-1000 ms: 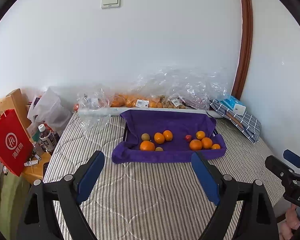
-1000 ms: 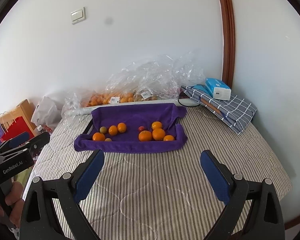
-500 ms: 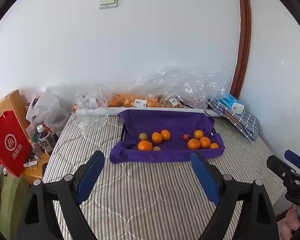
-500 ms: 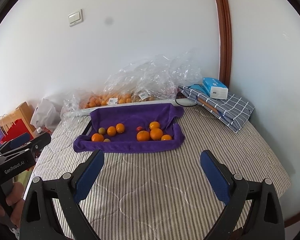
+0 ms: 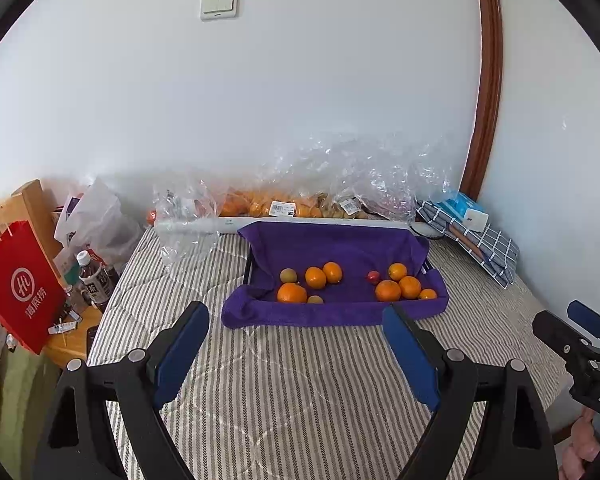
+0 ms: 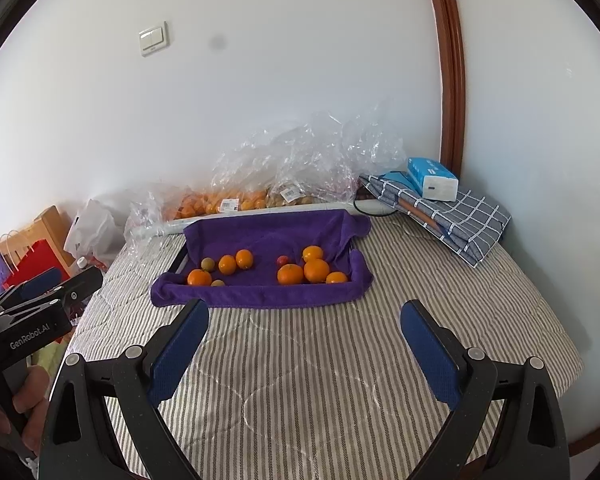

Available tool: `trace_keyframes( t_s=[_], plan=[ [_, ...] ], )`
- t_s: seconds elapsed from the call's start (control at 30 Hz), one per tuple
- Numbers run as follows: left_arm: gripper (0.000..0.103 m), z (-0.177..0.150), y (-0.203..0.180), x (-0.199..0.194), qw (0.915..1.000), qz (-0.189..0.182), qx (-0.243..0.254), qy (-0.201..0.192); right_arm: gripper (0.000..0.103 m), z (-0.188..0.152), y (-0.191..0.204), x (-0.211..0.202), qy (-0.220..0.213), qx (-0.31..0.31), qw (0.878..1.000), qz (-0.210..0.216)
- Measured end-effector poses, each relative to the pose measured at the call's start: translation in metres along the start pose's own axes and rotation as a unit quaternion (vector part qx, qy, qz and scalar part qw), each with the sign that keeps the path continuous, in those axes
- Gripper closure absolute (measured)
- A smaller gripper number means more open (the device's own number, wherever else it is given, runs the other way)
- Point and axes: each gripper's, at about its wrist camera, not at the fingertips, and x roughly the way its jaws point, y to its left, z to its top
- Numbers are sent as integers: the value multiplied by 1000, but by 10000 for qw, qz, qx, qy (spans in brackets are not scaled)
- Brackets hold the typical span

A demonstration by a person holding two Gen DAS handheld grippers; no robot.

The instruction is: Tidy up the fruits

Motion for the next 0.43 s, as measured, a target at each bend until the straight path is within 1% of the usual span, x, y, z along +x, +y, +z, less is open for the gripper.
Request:
trace_keyframes(
  t_s=[0.37,0.43],
  plan=[
    [14,2,-1,-4,10000,1,5,-44,7,1,0,-5,-24,-2,10000,-7],
    [13,2,-2,-4,9999,-17,78,-68,7,1,0,-5,-38,16,10000,9]
  ],
)
